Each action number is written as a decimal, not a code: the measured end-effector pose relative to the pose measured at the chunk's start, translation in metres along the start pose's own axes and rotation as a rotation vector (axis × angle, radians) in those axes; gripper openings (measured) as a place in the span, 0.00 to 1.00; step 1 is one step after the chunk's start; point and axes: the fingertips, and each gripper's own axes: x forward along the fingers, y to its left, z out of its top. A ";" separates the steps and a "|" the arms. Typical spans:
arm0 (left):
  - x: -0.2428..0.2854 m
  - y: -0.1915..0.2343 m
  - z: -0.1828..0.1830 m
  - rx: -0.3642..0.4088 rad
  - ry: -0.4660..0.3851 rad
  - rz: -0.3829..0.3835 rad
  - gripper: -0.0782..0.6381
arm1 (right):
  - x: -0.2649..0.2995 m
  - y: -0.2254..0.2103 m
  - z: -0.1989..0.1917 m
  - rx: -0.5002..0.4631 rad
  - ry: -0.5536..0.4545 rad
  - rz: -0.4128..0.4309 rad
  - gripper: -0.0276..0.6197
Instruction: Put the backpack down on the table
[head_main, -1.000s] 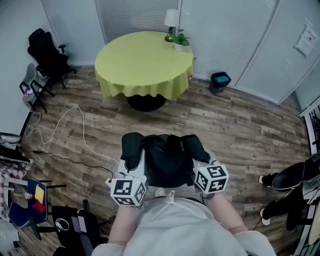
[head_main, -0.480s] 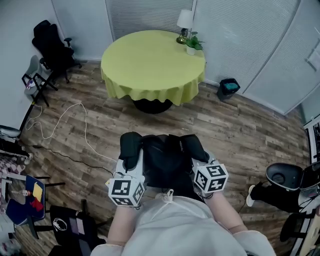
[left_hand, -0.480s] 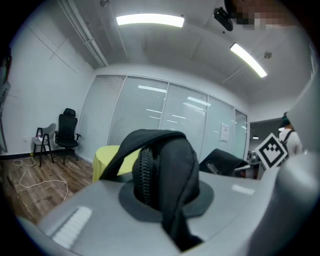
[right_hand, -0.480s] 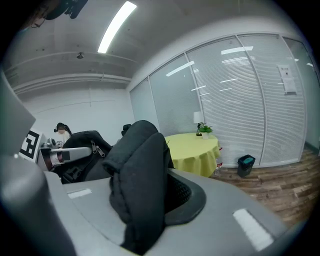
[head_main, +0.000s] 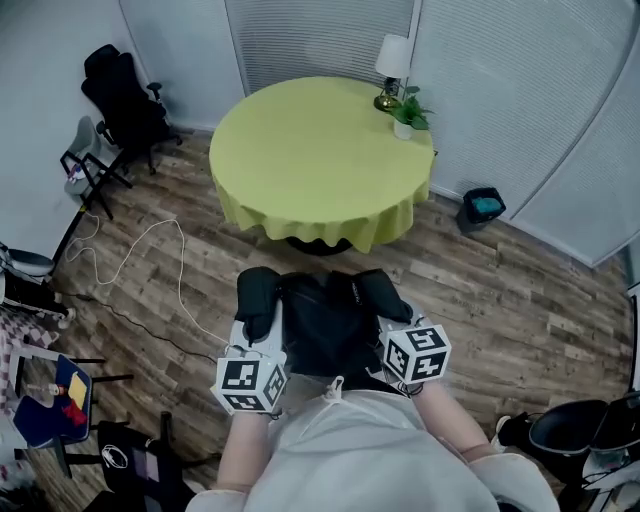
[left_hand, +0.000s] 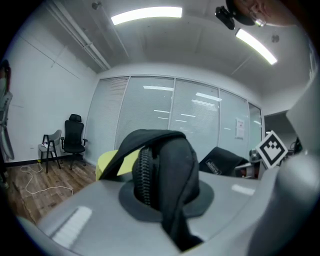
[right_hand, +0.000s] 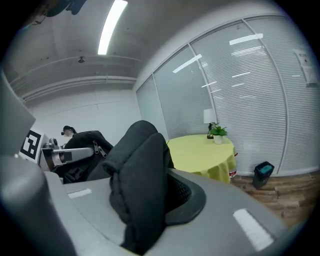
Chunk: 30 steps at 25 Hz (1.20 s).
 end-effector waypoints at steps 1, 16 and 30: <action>0.018 -0.002 0.004 -0.007 -0.002 0.008 0.15 | 0.011 -0.013 0.010 -0.008 0.004 0.009 0.09; 0.257 -0.025 0.041 -0.036 0.010 0.087 0.15 | 0.163 -0.199 0.105 -0.037 0.039 0.092 0.09; 0.353 0.050 0.083 0.032 0.017 -0.047 0.15 | 0.256 -0.203 0.162 -0.003 -0.001 -0.027 0.09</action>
